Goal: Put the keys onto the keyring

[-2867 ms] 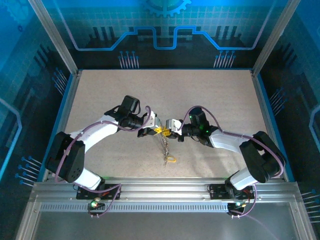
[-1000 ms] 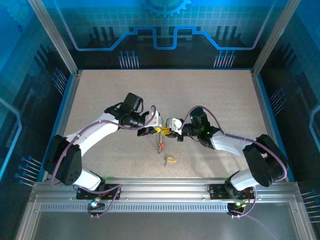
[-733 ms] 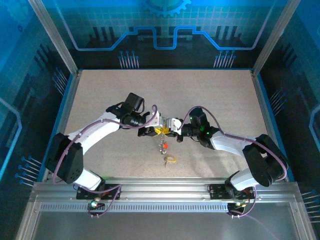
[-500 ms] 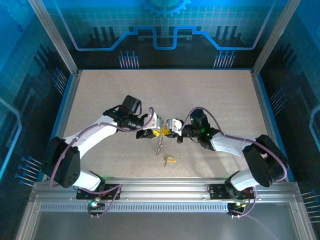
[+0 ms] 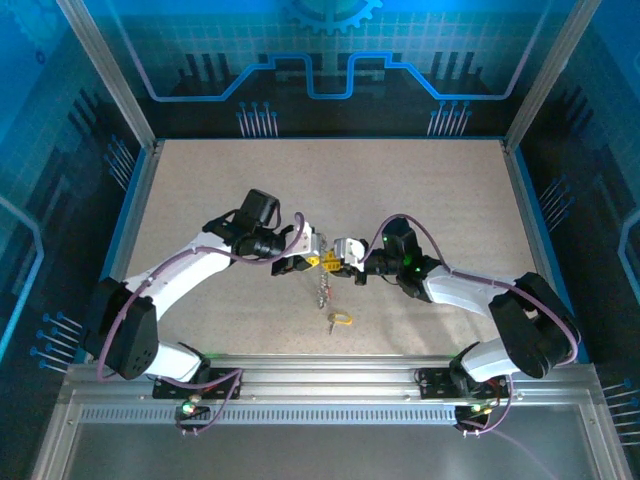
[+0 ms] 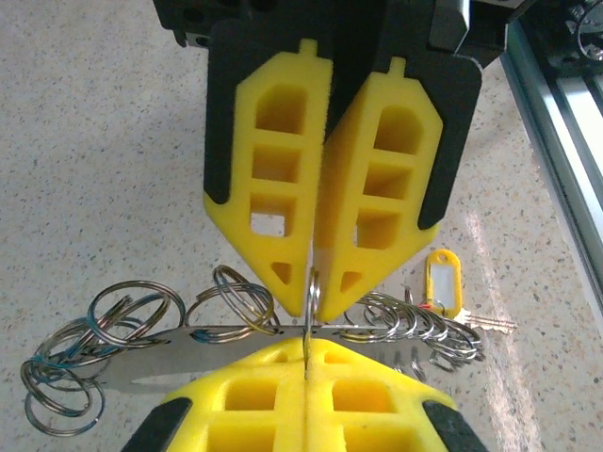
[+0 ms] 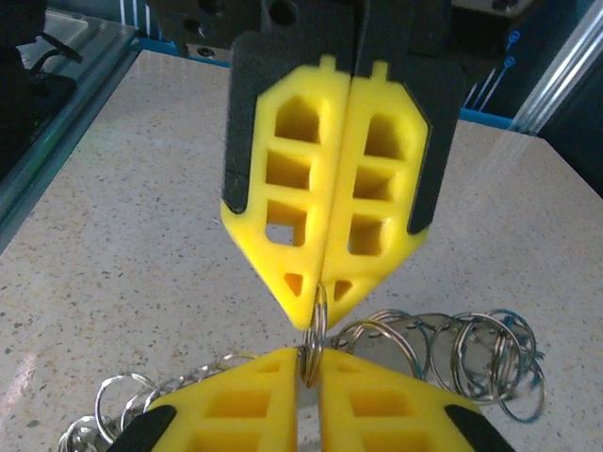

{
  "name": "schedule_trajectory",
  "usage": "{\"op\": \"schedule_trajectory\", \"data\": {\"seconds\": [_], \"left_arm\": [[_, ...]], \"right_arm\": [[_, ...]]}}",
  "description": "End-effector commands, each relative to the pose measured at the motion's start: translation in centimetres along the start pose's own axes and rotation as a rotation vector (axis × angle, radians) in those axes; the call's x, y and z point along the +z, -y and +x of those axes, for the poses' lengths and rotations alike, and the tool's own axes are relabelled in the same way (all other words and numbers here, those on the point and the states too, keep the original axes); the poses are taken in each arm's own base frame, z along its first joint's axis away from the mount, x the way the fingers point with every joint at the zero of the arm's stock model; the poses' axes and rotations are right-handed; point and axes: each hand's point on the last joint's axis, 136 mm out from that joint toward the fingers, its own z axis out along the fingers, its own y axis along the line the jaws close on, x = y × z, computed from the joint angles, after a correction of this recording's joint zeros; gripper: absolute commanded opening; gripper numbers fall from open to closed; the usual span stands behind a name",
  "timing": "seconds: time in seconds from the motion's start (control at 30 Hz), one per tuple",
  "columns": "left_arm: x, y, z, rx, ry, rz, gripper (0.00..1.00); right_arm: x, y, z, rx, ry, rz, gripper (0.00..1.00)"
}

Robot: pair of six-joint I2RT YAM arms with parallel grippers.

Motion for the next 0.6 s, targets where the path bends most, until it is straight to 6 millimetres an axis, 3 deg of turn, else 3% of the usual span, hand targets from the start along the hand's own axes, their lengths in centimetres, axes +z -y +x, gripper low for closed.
{"op": "schedule_trajectory", "data": {"seconds": [0.0, 0.27, 0.37, 0.47, 0.57], "left_arm": [[-0.4, 0.3, -0.8, 0.026, -0.048, 0.017, 0.00], [0.6, 1.1, -0.4, 0.042, -0.157, 0.061, 0.00], [0.8, 1.0, -0.3, 0.044, -0.157, 0.061, 0.00], [0.6, 0.7, -0.9, 0.033, -0.131, 0.049, 0.00], [-0.3, 1.1, -2.1, 0.038, -0.021, 0.066, 0.15]], "right_arm": [[0.0, 1.0, -1.5, -0.027, -0.001, 0.035, 0.18], [0.8, 1.3, -1.3, -0.035, -0.024, 0.030, 0.14], [0.9, 1.2, -1.5, -0.042, -0.019, 0.018, 0.00], [0.8, 0.7, -1.7, -0.060, 0.001, 0.004, 0.00], [0.4, 0.5, -2.2, -0.072, 0.050, 0.008, 0.00]]}}
